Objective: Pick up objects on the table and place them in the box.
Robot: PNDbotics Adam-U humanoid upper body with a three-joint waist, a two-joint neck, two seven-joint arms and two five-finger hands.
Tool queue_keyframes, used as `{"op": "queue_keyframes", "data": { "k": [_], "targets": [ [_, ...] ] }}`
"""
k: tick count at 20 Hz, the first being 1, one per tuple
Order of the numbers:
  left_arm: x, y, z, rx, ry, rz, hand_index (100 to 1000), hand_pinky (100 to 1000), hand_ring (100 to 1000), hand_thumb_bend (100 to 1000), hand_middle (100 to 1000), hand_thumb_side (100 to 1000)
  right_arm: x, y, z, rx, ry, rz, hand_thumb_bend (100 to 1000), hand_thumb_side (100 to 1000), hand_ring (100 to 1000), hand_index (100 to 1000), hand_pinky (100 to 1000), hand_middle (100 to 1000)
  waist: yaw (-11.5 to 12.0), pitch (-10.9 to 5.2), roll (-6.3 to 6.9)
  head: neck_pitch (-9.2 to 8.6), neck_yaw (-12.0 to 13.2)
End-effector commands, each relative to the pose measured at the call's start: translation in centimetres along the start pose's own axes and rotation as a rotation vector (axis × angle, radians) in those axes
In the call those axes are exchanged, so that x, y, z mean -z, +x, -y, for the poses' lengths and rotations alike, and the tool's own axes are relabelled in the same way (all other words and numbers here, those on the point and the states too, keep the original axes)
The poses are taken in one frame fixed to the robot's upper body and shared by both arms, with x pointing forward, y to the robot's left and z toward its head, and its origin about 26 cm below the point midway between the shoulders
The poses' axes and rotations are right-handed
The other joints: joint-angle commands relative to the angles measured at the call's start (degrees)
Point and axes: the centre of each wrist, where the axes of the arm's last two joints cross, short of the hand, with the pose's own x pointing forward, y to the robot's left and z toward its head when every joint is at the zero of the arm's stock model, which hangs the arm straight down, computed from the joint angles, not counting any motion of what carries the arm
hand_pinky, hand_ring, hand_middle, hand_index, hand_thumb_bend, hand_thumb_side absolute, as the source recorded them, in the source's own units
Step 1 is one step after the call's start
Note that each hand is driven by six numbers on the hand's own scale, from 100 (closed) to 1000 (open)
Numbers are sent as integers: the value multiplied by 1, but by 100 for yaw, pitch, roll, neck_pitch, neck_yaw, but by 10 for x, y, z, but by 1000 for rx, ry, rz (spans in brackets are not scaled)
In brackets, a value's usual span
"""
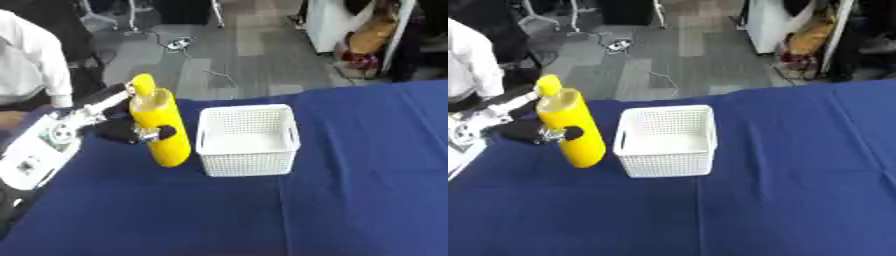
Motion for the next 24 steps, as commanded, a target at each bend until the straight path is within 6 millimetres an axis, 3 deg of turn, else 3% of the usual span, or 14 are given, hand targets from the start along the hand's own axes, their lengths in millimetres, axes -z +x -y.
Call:
{"op": "queue_keyframes", "data": {
  "k": [1,13,24],
  "targets": [
    [3,11,-20,42,34,30,335,100,100,363,182,453,9,2,2,-7,23,21,100,955,371,658,282,476,-13,-95,-4,-52,27],
    [20,26,-28,61,103,124,332,100,100,365,182,446,11,1,-1,8,30,15,100,956,372,659,285,477,-86,-58,30,-81,138],
    [35,26,-28,120,142,174,331,100,100,379,182,433,18,-2,-8,38,59,10,100,958,374,663,289,478,-271,31,99,-132,486]
  ]
}}
